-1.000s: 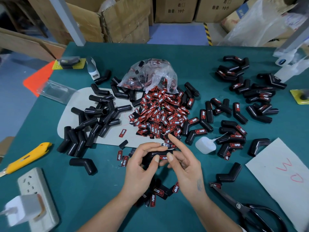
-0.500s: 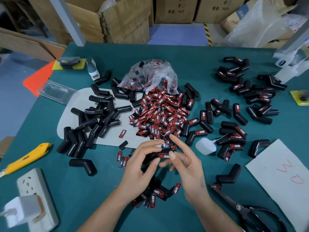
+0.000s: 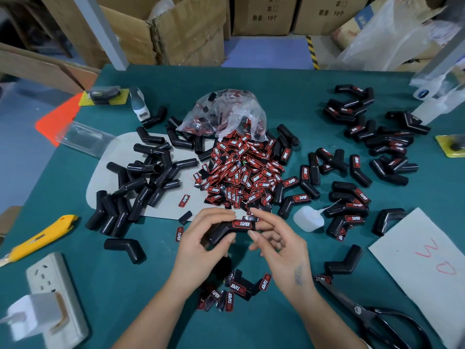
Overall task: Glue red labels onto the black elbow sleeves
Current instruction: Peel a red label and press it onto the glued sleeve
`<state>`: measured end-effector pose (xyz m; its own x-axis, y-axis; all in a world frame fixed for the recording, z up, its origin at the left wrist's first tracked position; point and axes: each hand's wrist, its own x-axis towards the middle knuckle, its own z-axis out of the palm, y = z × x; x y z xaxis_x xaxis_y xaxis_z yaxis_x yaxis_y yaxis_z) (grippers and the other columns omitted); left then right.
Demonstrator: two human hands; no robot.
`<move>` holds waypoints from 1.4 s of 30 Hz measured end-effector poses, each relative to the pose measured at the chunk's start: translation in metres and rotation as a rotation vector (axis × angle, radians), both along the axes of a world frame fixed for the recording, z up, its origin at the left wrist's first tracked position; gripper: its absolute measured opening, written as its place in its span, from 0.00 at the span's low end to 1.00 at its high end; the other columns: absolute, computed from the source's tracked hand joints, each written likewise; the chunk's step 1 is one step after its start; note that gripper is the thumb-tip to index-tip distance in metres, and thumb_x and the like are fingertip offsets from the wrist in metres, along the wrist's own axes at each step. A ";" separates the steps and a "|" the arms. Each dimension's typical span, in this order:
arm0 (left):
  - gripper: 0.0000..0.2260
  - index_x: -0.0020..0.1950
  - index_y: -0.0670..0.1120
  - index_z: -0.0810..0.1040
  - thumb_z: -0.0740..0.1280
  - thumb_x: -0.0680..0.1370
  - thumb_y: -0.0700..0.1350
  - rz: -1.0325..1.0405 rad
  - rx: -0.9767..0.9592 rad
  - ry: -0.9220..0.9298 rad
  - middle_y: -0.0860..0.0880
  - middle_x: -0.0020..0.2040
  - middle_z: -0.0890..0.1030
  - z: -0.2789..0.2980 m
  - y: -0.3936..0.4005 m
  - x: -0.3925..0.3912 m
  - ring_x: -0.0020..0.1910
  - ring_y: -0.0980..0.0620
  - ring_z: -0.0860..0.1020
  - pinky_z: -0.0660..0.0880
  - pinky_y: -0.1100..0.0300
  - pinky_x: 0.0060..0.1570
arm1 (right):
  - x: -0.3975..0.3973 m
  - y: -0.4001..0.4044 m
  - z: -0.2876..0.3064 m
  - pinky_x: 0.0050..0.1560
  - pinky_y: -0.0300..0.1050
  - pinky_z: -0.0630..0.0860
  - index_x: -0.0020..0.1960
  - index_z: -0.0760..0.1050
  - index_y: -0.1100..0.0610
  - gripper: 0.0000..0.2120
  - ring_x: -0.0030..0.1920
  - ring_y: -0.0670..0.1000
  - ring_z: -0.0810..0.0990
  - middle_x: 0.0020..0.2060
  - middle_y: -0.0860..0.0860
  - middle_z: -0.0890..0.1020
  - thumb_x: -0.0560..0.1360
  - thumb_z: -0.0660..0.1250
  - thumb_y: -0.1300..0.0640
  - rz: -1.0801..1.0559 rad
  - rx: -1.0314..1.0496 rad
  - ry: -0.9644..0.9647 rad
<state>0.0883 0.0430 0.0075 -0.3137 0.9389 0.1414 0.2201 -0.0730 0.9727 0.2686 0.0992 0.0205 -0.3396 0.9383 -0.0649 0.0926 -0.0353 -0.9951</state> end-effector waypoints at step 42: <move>0.08 0.56 0.52 0.82 0.71 0.79 0.42 -0.073 0.127 -0.010 0.55 0.56 0.81 0.010 -0.001 -0.001 0.58 0.49 0.81 0.74 0.61 0.63 | -0.002 -0.002 -0.012 0.58 0.38 0.77 0.59 0.81 0.47 0.10 0.59 0.51 0.81 0.57 0.43 0.78 0.79 0.75 0.55 0.035 0.429 -0.031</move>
